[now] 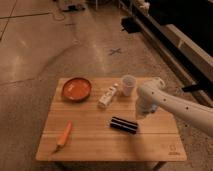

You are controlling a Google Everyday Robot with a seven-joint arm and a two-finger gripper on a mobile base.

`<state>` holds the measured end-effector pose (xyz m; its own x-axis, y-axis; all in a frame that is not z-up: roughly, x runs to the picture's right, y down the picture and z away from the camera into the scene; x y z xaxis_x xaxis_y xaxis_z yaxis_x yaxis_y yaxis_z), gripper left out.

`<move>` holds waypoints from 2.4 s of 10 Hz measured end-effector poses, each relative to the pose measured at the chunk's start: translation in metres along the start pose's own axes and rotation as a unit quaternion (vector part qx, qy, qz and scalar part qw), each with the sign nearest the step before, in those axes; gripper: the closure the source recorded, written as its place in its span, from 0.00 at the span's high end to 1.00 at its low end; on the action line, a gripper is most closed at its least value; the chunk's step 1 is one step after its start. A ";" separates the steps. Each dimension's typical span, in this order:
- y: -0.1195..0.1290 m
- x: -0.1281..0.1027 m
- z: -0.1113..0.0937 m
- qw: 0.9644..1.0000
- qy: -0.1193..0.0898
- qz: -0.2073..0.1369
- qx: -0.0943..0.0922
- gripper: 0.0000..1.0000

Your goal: Push the eraser across the table

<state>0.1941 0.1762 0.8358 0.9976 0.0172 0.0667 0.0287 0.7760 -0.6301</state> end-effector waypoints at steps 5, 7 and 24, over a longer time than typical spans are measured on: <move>-0.001 -0.006 0.008 1.000 -0.002 -0.001 0.000 0.05; -0.001 -0.009 0.009 1.000 -0.001 -0.003 0.000 0.05; 0.005 -0.037 0.022 1.000 0.001 -0.023 0.005 0.05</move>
<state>0.1558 0.1927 0.8471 0.9955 -0.0196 0.0926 0.0730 0.7824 -0.6185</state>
